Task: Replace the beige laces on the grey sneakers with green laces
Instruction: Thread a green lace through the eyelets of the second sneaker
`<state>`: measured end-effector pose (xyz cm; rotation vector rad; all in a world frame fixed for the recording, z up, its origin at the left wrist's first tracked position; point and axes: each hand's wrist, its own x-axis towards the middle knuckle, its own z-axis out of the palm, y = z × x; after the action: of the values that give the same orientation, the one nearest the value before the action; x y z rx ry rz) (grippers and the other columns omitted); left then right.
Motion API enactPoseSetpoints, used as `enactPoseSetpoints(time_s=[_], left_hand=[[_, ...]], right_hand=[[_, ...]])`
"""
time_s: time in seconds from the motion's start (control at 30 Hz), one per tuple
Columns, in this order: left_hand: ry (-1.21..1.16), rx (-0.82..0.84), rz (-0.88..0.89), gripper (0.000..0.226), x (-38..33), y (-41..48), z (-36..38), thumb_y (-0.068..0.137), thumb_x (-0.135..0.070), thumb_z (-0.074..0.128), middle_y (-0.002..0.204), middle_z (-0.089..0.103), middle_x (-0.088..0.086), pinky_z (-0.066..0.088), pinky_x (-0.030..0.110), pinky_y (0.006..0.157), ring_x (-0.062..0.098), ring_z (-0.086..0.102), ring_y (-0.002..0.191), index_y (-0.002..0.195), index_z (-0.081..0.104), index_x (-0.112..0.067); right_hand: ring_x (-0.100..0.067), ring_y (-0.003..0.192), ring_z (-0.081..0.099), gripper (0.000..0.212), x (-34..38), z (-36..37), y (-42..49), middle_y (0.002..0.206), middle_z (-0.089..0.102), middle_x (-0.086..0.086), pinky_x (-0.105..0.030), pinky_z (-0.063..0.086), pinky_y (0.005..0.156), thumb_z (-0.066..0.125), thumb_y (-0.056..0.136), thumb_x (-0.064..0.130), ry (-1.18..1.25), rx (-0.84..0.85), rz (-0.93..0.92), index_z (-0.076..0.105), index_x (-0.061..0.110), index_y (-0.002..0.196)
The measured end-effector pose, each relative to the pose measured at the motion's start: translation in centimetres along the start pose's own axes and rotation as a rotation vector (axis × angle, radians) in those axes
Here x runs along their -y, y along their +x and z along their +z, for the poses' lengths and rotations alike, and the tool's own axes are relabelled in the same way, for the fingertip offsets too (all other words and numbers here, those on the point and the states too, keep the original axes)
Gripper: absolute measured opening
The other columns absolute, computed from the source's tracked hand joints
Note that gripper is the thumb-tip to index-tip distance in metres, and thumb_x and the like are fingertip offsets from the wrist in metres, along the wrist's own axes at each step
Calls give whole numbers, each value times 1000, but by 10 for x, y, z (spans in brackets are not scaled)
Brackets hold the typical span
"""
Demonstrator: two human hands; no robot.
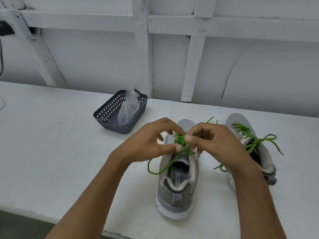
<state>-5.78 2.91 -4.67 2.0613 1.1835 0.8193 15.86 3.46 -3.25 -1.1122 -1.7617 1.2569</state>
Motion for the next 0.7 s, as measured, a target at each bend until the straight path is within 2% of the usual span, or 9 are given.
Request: enactPoseSetpoints(time_s=[0.1,0.2,0.27,0.33,0.43,0.5,0.57,0.63,0.7], left_hand=[[-41,28,-6,21,-5,5,5,85,-27,75,100,70,-12,51,30,86,5,64,97,104,70,-20],[-351,-14,-76,13,-4,5,2,86,-17,72,87,71,7,53,38,87,14,66,85,93,67,-7],[-474,-70,-68,11,-2,3,-3,86,-15,69,88,72,8,53,36,85,19,66,87,91,65,-6],[-573,-140,-45,9,-3,4,-8,88,-14,67,86,72,7,55,33,81,21,67,86,92,64,-7],[-722,-256,-101,17,-6,8,-12,90,-17,60,69,63,4,55,29,64,20,61,64,100,65,-4],[-684,-317,-141,22,-6,9,-13,94,-19,55,62,51,0,46,26,54,16,46,54,104,68,-4],[-554,-336,-159,23,-6,8,-15,98,-21,54,59,43,-4,35,24,48,13,35,52,104,71,-7],[-347,-301,-178,26,-7,7,-17,98,-29,54,57,45,-15,34,18,49,6,38,50,109,72,-13],[-142,-178,-206,45,-10,7,-17,88,-46,56,60,53,-21,39,10,55,-1,49,54,121,68,-18]], right_hand=[[-15,67,64,6,3,4,-1,73,72,-9,-26,54,63,71,85,11,48,55,-22,72,8,89],[-22,64,65,17,6,0,-3,75,72,-16,-29,53,58,68,88,9,146,-35,12,57,6,100],[-23,58,61,23,8,-3,-5,71,71,-16,-28,48,51,69,88,11,89,-23,71,49,6,100],[-23,55,59,28,7,-2,-8,69,70,-14,-27,43,46,72,87,12,20,76,135,48,8,102],[-19,53,59,32,4,4,-7,66,68,-7,-26,40,45,75,85,14,-46,141,171,49,17,104],[-8,47,54,25,3,8,-5,59,63,1,-23,40,48,76,84,19,-219,176,166,57,22,99],[-1,44,47,12,4,13,-3,52,56,11,-17,36,50,75,84,22,-459,210,100,68,26,91],[0,51,47,12,7,19,-1,50,51,17,-15,31,49,73,82,24,-687,209,31,73,32,90],[-1,59,45,15,11,27,-1,57,48,18,-16,28,50,71,80,28,-851,198,23,73,37,92]])
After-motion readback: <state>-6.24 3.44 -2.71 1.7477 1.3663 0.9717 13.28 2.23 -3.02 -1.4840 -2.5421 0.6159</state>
